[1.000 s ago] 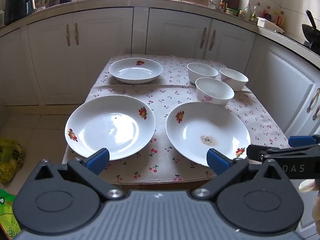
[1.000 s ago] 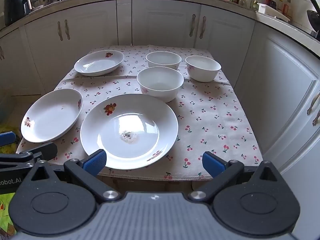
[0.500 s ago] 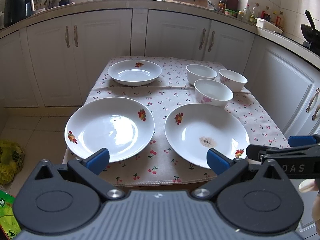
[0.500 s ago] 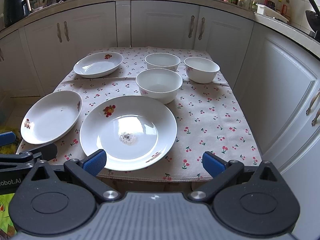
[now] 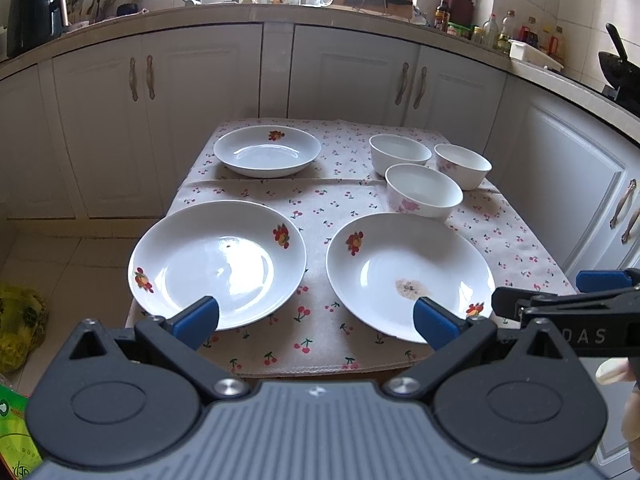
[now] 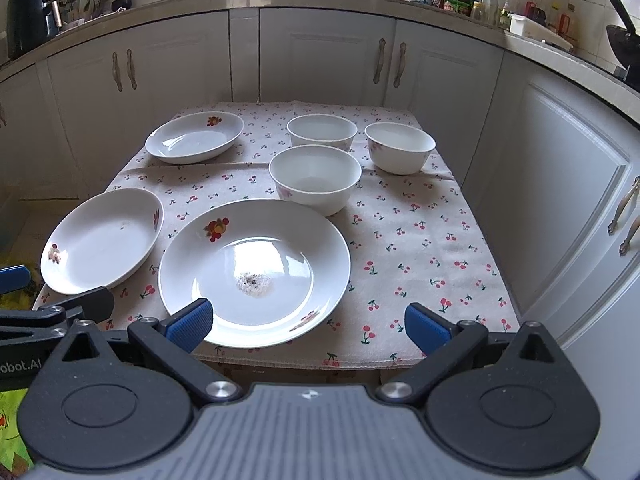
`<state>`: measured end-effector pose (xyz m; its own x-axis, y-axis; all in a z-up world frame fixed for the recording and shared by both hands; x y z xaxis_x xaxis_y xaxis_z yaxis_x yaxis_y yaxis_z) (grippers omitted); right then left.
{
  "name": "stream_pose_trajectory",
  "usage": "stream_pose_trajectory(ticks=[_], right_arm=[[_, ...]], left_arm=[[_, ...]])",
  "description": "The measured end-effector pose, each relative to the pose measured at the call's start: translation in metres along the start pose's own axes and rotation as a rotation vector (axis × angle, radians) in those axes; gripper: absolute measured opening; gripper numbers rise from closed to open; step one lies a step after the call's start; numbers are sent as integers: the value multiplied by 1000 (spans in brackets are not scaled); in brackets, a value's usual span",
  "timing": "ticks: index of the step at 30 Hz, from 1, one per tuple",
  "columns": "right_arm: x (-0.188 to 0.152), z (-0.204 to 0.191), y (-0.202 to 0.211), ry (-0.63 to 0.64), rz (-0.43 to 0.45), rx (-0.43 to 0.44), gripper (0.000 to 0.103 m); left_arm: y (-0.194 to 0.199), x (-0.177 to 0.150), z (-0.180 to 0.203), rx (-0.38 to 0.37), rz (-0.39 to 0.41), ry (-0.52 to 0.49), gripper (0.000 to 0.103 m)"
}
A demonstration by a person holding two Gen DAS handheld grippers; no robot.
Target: Organize plates and bowls
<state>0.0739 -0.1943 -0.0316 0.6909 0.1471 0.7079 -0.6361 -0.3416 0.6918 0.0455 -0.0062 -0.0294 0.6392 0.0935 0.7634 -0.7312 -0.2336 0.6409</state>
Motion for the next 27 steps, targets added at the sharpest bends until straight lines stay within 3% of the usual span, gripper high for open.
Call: stream_pose_trajectory(ticks=[27], right_arm=[[2, -2, 6, 18, 37, -5, 103]], left_arm=[[3, 3, -3, -10, 20, 0, 102]])
Point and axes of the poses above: each gripper's, at about its wrist camera, not at the fingertips, and y roughly against the way its jaws point, z to its right, x to its top, the point moved 6 cm from there along -y, roughly the way its jaws point, and after that the axes turned 15 degrees about x, right-handed, at the moved point
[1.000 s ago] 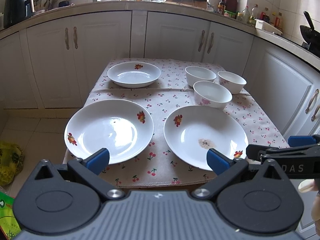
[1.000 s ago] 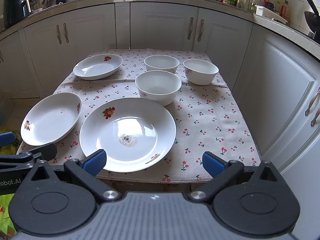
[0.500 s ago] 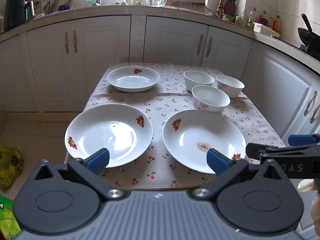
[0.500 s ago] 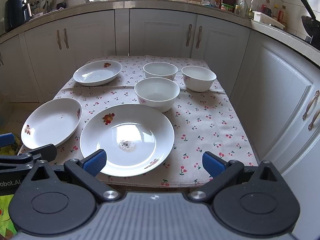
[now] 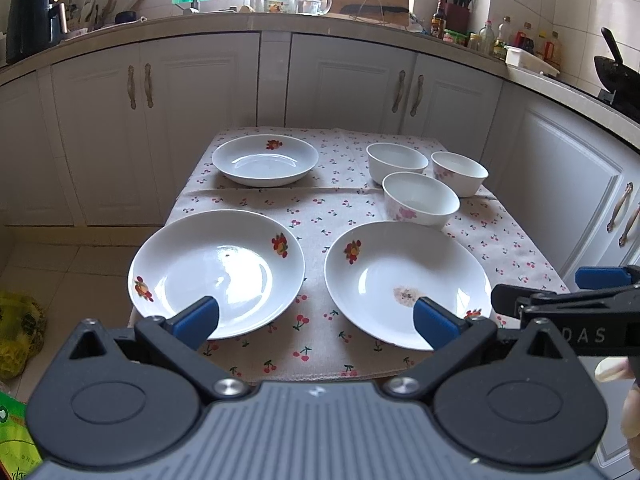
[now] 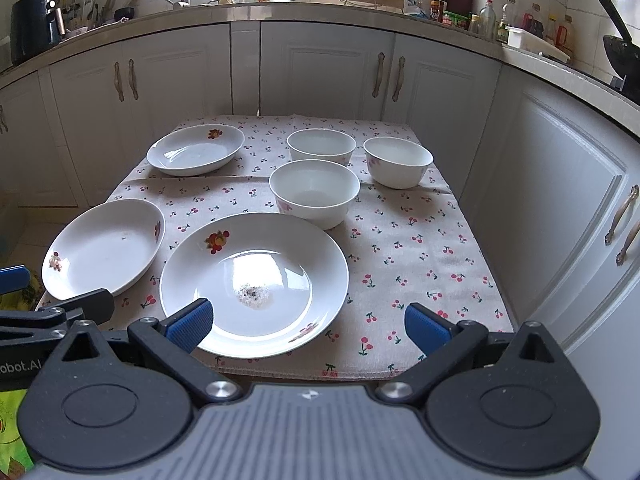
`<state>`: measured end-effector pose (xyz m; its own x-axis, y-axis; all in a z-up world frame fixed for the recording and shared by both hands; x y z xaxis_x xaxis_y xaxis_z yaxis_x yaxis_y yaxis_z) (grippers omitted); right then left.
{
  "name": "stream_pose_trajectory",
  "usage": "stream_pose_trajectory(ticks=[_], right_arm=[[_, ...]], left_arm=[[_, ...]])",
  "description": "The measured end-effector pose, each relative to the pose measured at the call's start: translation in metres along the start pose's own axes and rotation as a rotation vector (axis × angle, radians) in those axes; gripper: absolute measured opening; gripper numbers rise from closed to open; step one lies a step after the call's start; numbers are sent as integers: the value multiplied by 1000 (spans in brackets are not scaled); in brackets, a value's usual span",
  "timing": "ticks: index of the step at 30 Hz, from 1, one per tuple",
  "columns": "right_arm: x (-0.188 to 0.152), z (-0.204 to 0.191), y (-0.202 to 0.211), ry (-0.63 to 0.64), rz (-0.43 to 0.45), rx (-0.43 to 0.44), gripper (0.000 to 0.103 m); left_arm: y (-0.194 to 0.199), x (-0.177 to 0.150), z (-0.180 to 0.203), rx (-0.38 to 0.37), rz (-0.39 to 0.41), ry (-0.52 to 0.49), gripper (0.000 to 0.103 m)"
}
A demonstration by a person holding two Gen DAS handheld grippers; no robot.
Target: Organize plates and bowls
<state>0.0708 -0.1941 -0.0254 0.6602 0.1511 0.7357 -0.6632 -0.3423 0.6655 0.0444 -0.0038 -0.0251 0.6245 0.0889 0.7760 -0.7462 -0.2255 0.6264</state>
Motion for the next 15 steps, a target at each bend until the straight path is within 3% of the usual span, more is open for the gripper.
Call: stream_pose_trajectory(ticks=[15], right_arm=[[18, -3, -19, 93, -3, 10, 103]], left_arm=[[-18, 10, 0, -22, 2, -6, 102]])
Point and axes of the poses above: each gripper's, at about its wrist camera, not at the fingertips, and y roughly against the way its jaws point, z to its right, x to its top, the point moved 6 cm from there along -y, roughly the way its jaws point, and after that the axes turned 15 degrees about x, right-handed, at the moved point
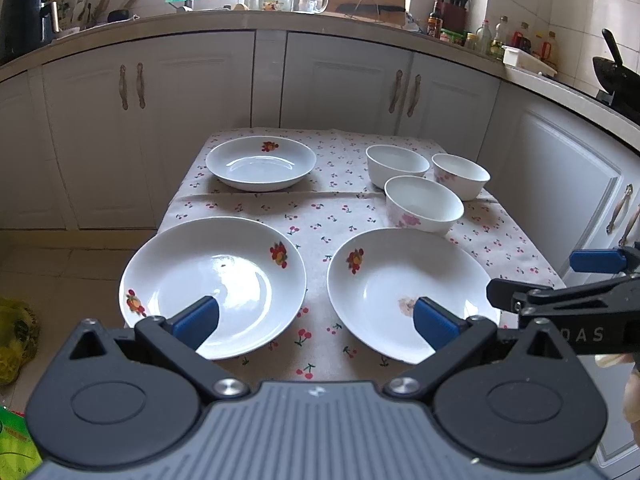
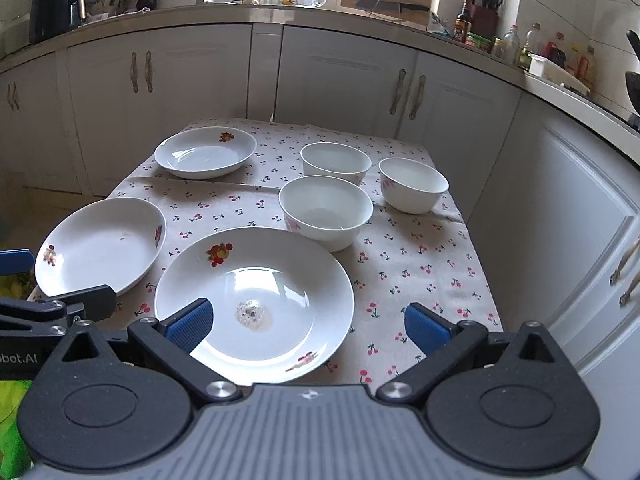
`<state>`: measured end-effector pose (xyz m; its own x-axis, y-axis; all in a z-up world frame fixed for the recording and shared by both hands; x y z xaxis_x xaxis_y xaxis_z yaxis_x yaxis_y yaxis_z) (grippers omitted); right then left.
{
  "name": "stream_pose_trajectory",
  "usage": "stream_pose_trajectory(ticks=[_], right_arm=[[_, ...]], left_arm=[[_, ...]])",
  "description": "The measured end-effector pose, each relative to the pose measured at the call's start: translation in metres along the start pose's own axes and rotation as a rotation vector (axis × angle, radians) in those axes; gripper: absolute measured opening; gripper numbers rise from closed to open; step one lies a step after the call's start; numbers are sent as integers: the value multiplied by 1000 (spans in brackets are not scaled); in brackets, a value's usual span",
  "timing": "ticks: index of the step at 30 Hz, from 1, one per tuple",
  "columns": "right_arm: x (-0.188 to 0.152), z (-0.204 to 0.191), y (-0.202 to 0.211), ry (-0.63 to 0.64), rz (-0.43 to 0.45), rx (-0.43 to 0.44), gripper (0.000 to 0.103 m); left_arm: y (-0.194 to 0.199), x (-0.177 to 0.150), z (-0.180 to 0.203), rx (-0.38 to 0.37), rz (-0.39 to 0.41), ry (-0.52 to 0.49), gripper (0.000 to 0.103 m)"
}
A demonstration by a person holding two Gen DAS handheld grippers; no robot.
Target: Organize plates and bowls
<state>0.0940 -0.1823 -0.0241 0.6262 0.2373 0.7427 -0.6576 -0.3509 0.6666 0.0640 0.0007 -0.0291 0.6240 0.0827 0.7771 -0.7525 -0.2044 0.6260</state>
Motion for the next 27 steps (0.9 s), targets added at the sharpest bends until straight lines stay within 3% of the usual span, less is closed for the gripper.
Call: stream_pose_trajectory(ticks=[14, 24, 27], right_arm=[[9, 3, -19, -14, -10, 85, 103], [38, 3, -49, 25, -20, 138, 103], [47, -6, -62, 42, -19, 219, 103]], left_arm=[[-18, 5, -5, -35, 12, -39, 102], [-31, 4, -38, -58, 23, -40, 102], [-33, 3, -54, -43, 29, -62, 102]])
Point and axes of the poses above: each gripper's, at about its wrist camera, not at the fingertips, and y roughly against the way its jaws point, z to its right, x to its top, the point moved 6 cm from there along -y, roughly the way its jaws point, and after that the axes turned 15 degrees about x, right-handed, at the moved point
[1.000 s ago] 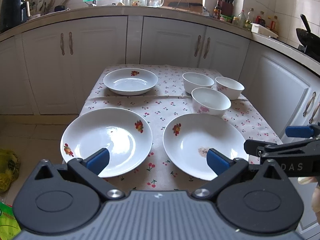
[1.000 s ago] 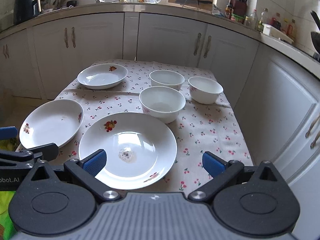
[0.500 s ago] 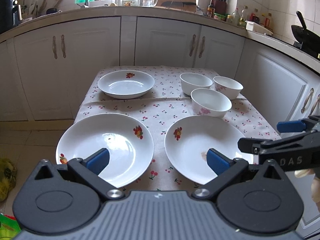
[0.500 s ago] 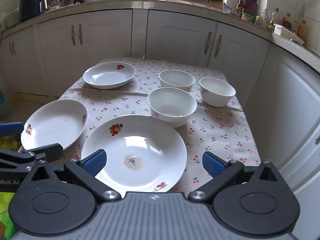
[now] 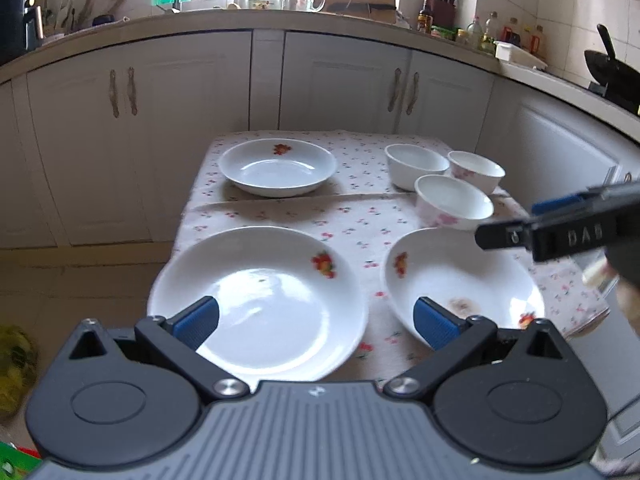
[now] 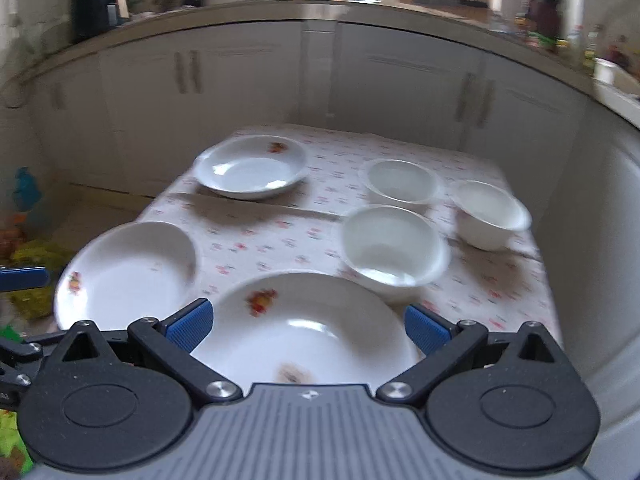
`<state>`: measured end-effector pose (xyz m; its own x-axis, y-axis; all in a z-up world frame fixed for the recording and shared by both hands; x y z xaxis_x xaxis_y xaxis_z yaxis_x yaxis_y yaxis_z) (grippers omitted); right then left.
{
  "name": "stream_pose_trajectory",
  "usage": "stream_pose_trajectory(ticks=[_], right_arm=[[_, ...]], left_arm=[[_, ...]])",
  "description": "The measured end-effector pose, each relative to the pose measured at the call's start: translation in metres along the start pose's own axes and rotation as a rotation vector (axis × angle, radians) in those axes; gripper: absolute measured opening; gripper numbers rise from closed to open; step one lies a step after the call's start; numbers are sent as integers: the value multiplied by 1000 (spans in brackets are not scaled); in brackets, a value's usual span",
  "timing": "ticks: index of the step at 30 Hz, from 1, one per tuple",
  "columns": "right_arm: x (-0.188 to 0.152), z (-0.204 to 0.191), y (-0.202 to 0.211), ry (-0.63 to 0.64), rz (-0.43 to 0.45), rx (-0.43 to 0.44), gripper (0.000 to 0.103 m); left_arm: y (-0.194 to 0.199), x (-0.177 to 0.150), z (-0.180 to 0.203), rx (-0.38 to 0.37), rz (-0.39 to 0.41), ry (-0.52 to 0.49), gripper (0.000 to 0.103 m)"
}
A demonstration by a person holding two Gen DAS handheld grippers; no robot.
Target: Organize plates and bowls
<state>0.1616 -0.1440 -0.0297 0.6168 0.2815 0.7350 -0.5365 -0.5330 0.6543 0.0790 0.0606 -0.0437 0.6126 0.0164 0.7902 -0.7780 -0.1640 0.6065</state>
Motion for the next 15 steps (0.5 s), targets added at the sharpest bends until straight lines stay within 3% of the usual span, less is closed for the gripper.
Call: stream_pose_trajectory(ticks=[5, 9, 15], right_arm=[[18, -18, -27, 21, -10, 171, 103], [28, -33, -56, 23, -46, 273, 103], [33, -54, -89, 68, -112, 308, 103]], left_arm=[[-5, -9, -29, -19, 0, -10, 102], [-16, -23, -47, 1, -21, -77, 102], [-36, -41, -60, -21, -74, -139, 102]])
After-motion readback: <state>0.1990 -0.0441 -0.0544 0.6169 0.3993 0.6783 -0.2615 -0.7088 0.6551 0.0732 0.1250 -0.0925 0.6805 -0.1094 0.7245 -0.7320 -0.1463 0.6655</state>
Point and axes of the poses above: each gripper's, at about its wrist camera, not at the fingertips, and y roughly against the way its jaws point, z to its right, x to its top, the point moved 6 cm from there along -y, roughly the way its jaws point, and after that the axes turned 15 degrees about x, right-handed, at the moved point
